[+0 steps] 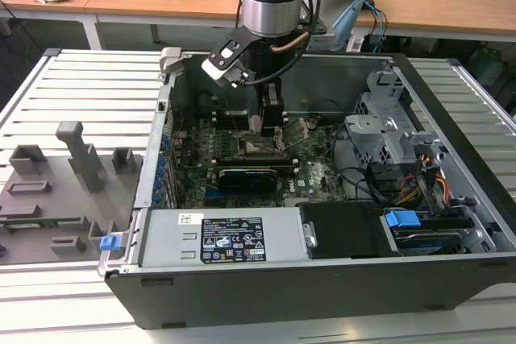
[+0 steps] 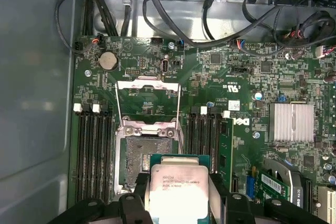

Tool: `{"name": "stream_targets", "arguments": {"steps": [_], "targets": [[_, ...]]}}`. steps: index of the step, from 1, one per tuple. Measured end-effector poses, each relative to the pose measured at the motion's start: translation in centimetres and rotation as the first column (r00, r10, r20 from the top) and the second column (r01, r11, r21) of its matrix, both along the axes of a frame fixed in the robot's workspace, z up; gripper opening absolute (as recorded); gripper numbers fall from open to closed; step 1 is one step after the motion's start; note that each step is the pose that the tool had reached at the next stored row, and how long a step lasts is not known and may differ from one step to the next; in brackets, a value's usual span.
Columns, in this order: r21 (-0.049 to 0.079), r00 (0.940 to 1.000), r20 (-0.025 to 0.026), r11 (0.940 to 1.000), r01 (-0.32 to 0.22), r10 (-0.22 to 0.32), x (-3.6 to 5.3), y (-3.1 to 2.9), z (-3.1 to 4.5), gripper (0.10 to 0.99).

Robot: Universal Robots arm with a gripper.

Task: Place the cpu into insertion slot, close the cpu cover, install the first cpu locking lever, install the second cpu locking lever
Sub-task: 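Place the cpu into insertion slot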

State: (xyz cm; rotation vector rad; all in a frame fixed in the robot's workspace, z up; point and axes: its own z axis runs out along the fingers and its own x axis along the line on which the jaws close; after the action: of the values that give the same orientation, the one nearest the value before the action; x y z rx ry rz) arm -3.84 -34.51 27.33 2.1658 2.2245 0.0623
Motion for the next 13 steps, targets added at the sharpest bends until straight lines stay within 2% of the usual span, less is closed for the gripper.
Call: {"name": "stream_targets", "arguments": {"steps": [13], "targets": [[0.001,1.0,0.0,1.0,0.0,0.0,0.0,0.0,-0.45,0.537]]}}
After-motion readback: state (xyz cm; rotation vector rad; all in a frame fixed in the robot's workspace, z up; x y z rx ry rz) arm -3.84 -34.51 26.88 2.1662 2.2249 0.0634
